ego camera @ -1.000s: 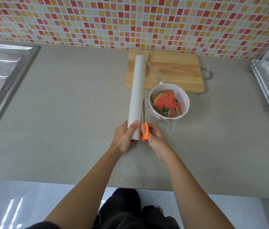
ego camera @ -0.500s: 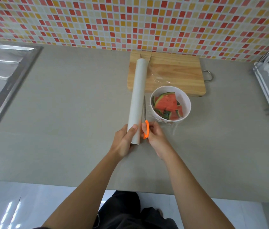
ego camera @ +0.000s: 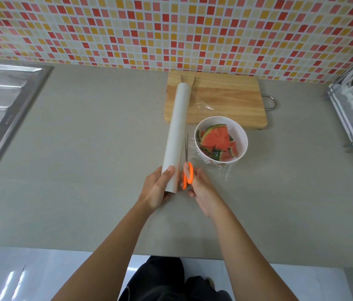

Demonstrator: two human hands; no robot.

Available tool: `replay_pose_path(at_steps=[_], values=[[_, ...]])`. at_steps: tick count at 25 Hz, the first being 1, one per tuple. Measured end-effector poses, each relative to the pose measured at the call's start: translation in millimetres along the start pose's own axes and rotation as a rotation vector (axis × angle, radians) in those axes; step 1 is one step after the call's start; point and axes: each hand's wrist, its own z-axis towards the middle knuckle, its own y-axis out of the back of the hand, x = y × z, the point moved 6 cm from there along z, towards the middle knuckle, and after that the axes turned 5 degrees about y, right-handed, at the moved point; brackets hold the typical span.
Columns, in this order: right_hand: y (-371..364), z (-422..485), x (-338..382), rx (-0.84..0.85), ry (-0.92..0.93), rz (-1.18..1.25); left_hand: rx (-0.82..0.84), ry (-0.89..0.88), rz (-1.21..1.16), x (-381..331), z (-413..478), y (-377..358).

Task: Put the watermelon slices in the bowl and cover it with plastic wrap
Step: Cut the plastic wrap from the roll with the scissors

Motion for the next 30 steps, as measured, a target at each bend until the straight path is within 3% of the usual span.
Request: replay_pose_path(at_steps=[6, 14, 22, 30], values=[[-2.1, 17.1, 20.8, 0.001, 0.142, 0.052, -0.010, 0.029, 0.014, 7.2, -4.9, 6.6], [-10.7, 27.0, 15.9, -0.082, 0.076, 0.007, 0.014, 0.051, -0.032, 10.4, -11.7, 12.6], [-16.9, 13.1, -11.7, -0.064, -0.007, 0.033, 0.047, 0.078, -0.103, 8.6, -9.3, 18.4], [-18.2, 42.0, 24.0, -0.089, 0.081, -0.016, 0.027, 0.046, -0.060, 9.3, -11.6, 23.2]])
